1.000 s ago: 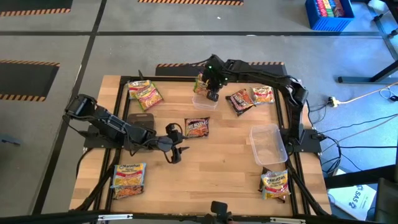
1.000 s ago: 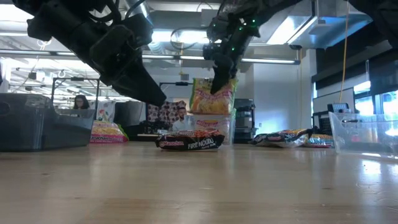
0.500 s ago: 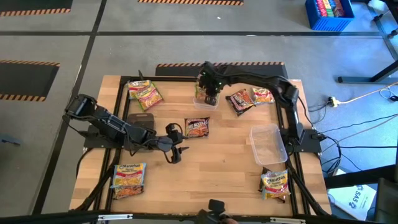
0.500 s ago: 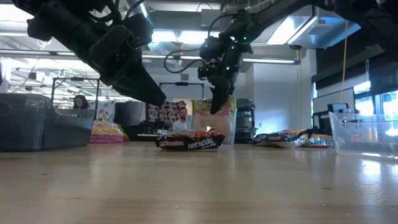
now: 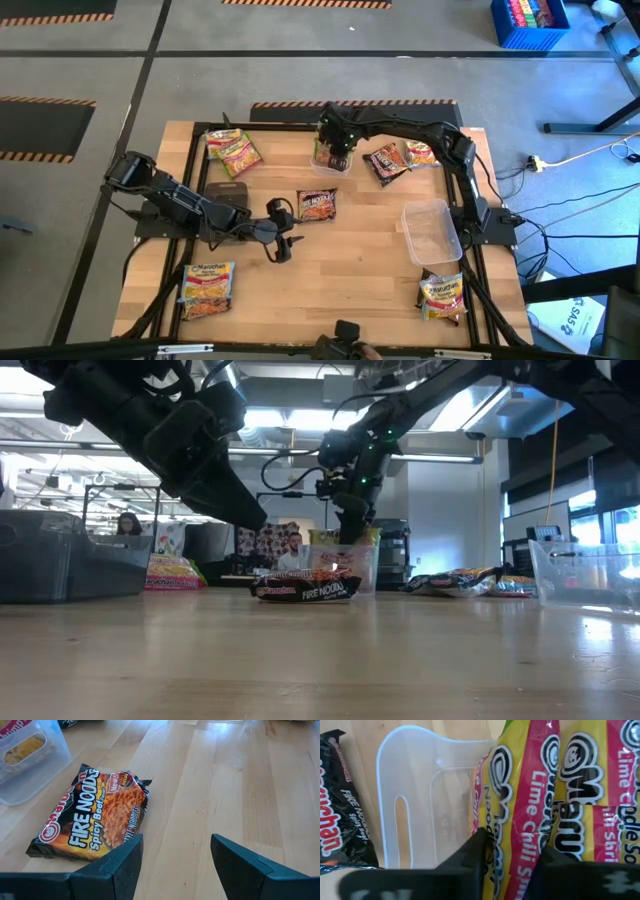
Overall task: Sort Maruchan noodles
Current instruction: Put the bottom green noodle pack into the top transparent bin, then put the green noodle pack into the top transparent bin
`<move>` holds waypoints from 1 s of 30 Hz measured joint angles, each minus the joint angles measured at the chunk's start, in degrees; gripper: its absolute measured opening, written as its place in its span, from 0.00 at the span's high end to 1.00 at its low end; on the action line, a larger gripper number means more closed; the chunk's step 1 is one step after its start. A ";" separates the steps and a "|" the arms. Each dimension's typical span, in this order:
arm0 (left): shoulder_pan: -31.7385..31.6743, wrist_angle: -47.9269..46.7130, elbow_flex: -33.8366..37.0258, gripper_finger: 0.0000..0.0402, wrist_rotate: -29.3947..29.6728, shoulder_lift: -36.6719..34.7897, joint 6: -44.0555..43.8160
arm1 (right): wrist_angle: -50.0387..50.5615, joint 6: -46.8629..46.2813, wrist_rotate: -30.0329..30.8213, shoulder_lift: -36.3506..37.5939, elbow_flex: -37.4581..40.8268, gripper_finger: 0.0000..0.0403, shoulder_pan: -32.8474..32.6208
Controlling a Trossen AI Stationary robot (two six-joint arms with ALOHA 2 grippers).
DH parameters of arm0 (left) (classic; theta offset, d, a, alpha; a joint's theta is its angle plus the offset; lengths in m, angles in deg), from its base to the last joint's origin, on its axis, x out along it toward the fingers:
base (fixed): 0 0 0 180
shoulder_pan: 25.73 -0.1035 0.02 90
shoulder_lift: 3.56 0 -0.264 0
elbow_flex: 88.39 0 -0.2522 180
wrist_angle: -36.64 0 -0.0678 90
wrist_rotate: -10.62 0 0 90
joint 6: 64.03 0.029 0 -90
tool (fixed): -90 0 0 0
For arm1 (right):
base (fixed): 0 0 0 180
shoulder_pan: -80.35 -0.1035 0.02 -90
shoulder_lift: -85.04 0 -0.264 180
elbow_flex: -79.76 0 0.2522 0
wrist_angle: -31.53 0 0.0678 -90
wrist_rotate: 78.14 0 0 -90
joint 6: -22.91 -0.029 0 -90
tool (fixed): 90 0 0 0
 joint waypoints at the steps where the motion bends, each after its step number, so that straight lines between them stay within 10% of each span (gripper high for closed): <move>1: 0.00 0.00 0.00 0.44 -0.13 -0.02 0.00 | 0.02 0.00 0.23 0.00 0.00 0.75 0.00; 9: 0.04 0.09 0.00 0.44 -0.82 -0.02 0.00 | 5.42 0.45 1.12 1.02 -3.62 0.52 -0.49; 19: -0.06 0.44 -0.01 0.44 -2.89 -0.02 -1.79 | 17.20 -1.89 0.20 13.79 -7.30 0.49 -4.19; 30: -8.12 -5.99 -7.27 0.44 -4.55 -0.37 4.63 | -3.64 -8.86 1.93 34.51 26.31 0.49 -12.79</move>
